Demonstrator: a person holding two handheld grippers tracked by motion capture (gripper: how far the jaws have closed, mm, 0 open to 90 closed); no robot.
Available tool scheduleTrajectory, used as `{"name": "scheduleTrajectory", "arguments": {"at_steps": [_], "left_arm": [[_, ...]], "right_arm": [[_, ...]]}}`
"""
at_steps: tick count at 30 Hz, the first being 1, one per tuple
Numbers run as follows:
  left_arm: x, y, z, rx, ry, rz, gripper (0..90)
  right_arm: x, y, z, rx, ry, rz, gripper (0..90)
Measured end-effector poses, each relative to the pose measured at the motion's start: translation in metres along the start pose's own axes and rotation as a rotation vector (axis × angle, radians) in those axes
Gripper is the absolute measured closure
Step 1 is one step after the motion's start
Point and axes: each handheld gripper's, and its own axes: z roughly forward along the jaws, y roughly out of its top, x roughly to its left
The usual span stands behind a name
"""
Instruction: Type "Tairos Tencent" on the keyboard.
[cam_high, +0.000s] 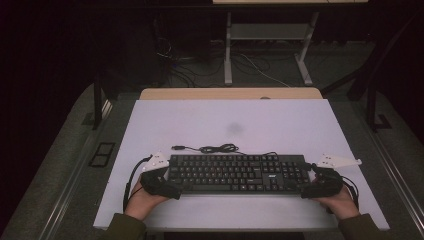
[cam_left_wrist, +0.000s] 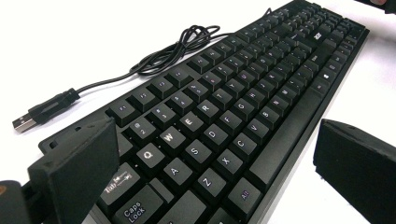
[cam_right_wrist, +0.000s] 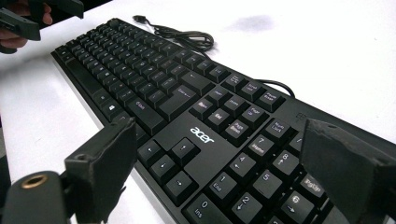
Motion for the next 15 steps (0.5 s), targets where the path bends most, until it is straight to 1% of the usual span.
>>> {"name": "scheduleTrajectory", "arguments": {"at_steps": [2, 7, 11, 15], "left_arm": [[0.000, 0.000, 0.000, 0.005, 0.000, 0.000, 0.0], [-0.001, 0.001, 0.001, -0.002, 0.001, -0.007, 0.0], [-0.001, 0.001, -0.001, -0.009, 0.004, -0.005, 0.0], [0.000, 0.000, -0.003, -0.013, 0.005, -0.007, 0.0]], "right_arm": [[0.000, 0.000, 0.000, -0.001, 0.004, -0.002, 11.0], [0.002, 0.003, 0.000, -0.018, 0.027, -0.006, 11.1], [0.003, 0.007, 0.002, -0.017, 0.038, -0.025, 11.1], [0.006, 0.011, 0.005, -0.019, 0.055, -0.028, 11.1]]}}
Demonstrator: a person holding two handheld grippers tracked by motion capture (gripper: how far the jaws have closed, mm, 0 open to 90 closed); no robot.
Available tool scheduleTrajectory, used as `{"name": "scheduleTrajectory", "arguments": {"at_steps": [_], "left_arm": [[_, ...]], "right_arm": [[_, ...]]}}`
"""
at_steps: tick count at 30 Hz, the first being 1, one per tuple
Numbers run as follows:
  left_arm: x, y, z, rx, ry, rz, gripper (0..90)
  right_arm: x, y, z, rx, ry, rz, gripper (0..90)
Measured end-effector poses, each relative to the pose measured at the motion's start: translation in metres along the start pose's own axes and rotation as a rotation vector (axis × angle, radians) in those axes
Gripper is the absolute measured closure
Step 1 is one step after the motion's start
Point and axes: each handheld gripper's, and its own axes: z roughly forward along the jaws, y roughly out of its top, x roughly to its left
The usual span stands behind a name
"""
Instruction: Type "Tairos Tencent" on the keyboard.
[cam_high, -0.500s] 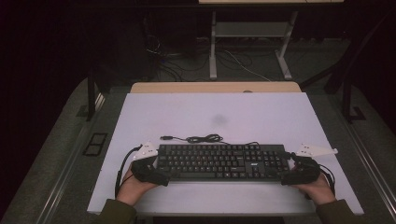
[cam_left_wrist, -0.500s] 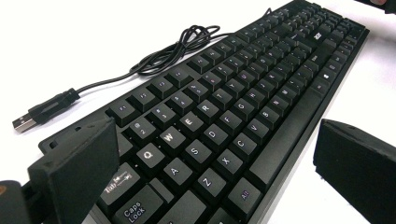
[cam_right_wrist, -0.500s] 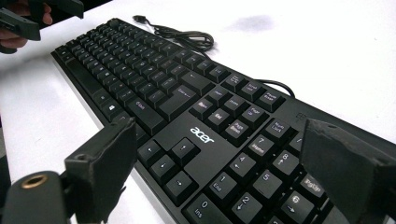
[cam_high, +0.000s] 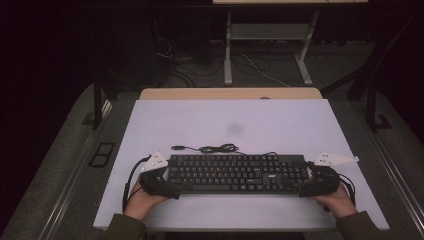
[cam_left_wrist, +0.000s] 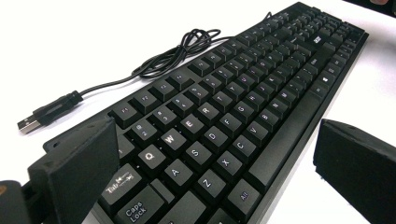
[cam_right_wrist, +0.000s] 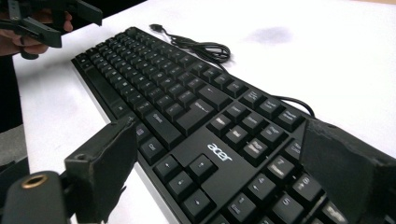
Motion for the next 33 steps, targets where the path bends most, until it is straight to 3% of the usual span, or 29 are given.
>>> {"name": "scheduleTrajectory", "arguments": {"at_steps": [31, 33], "left_arm": [[-0.002, -0.001, 0.004, 0.001, -0.015, -0.005, 0.0], [-0.002, -0.001, 0.003, 0.001, -0.015, -0.008, 0.0]], "right_arm": [[0.012, 0.015, 0.025, 0.005, 0.074, -0.006, 11.6], [0.013, 0.017, 0.026, -0.001, 0.082, -0.011, 15.9]]}}
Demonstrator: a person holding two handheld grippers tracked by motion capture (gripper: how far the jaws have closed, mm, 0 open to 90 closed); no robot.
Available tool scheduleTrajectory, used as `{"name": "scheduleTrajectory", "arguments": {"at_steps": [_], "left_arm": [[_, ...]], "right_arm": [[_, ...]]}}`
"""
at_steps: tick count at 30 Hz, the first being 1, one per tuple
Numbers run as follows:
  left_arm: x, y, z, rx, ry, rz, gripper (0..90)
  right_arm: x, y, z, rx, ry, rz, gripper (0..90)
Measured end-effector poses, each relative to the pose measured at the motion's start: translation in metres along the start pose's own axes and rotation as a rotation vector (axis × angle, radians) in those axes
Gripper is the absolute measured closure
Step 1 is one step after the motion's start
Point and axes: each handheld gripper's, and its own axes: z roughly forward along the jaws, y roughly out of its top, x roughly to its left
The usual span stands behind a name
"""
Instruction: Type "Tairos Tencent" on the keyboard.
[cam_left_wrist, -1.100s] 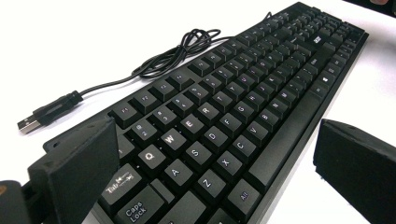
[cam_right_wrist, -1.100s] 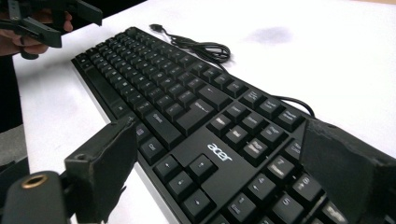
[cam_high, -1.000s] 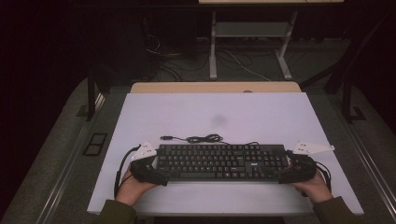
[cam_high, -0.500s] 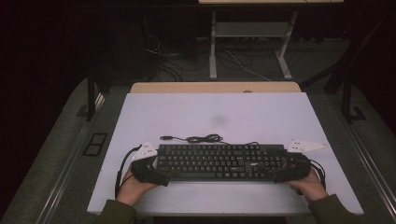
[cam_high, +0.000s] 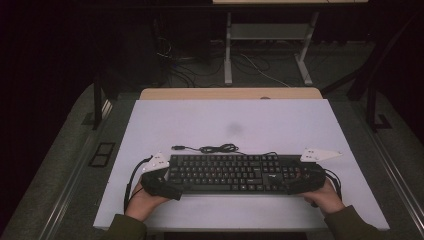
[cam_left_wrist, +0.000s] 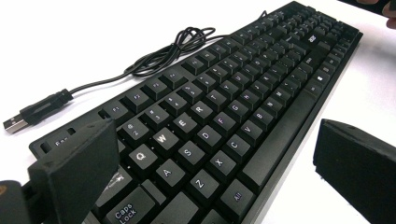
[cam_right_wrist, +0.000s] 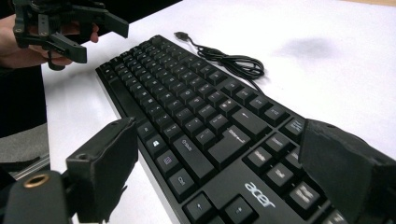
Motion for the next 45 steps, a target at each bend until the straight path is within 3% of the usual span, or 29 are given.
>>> {"name": "scheduleTrajectory", "arguments": {"at_steps": [7, 18, 35, 45], "left_arm": [[0.000, 0.000, 0.000, 0.001, 0.000, 0.000, 0.0], [0.000, 0.000, 0.000, 0.000, 0.000, 0.002, 0.0], [-0.001, 0.001, 0.001, -0.001, -0.001, 0.005, 0.0], [-0.002, 0.001, 0.002, 0.002, -0.002, 0.005, 0.0]], "right_arm": [[0.002, 0.004, 0.004, -0.006, 0.009, -0.005, 16.3], [0.002, 0.008, 0.010, 0.003, 0.030, -0.010, 27.8], [0.005, 0.015, 0.023, 0.022, 0.076, -0.029, 53.4], [0.007, 0.017, 0.035, 0.065, 0.083, -0.054, 69.8]]}}
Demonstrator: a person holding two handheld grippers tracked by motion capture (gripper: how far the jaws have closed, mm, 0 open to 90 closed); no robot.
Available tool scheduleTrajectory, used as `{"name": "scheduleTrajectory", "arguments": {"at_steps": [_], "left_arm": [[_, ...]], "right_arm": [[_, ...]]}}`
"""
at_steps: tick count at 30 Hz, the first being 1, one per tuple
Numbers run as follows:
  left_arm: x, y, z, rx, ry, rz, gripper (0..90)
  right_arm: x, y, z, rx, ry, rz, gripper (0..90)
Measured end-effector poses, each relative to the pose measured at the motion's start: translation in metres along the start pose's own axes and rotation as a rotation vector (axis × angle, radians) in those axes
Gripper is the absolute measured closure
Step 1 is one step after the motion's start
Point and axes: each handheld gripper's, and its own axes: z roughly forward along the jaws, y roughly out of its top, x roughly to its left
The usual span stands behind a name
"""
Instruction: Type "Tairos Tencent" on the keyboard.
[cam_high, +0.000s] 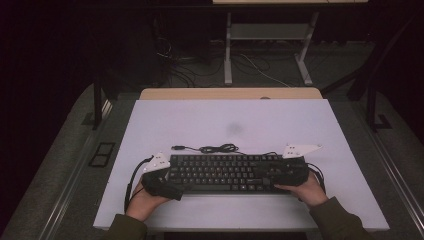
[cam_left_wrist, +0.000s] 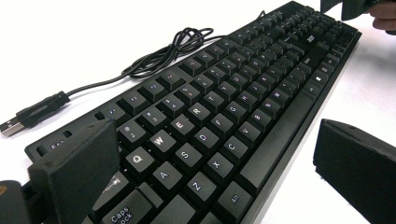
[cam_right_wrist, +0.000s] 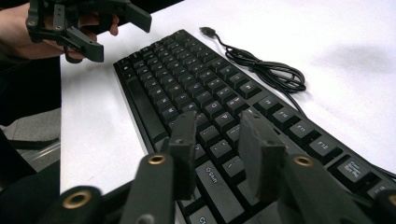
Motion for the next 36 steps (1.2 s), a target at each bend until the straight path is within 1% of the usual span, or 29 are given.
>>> {"name": "scheduleTrajectory", "arguments": {"at_steps": [3, 4, 5, 7, 13, 18, 21, 22, 24, 25, 32, 36], "left_arm": [[0.000, 0.000, 0.000, -0.001, 0.001, 0.003, 0.0], [0.000, 0.000, 0.000, -0.001, 0.001, 0.003, 0.0], [0.000, 0.000, 0.000, -0.001, 0.001, 0.003, 0.0], [0.000, 0.000, 0.000, -0.002, 0.000, 0.001, 0.0], [0.000, 0.000, 0.001, -0.003, -0.001, 0.003, 0.0], [0.000, 0.000, 0.001, -0.002, -0.002, 0.004, 0.0], [0.000, 0.000, 0.001, -0.004, -0.002, 0.002, 0.0], [0.000, 0.000, 0.001, -0.004, -0.002, 0.002, 0.0], [0.000, 0.001, 0.001, -0.002, -0.002, 0.004, 0.0], [0.000, 0.001, 0.001, -0.003, -0.002, 0.004, 0.0], [-0.001, 0.002, 0.002, 0.001, 0.000, 0.000, 0.0], [-0.001, 0.004, 0.002, -0.008, -0.002, 0.000, 0.0]], "right_arm": [[0.000, 0.001, 0.004, 0.015, 0.003, -0.007, 74.5], [0.000, 0.001, 0.004, 0.015, 0.003, -0.007, 74.5], [0.000, 0.001, 0.007, 0.026, 0.007, -0.010, 78.0], [0.000, 0.001, 0.010, 0.034, 0.013, -0.015, 81.5], [0.001, -0.002, 0.017, 0.073, 0.026, -0.026, 88.6], [0.001, -0.004, 0.019, 0.099, 0.027, -0.033, 89.3], [0.000, -0.006, 0.021, 0.119, 0.017, -0.040, 89.3], [0.000, -0.007, 0.023, 0.134, 0.011, -0.042, 89.3], [0.000, -0.007, 0.024, 0.141, 0.008, -0.043, 89.4], [0.000, -0.008, 0.025, 0.153, 0.007, -0.052, 89.3], [-0.001, -0.010, 0.028, 0.178, -0.003, -0.060, 89.4], [-0.001, -0.011, 0.029, 0.189, -0.005, -0.062, 89.3]]}}
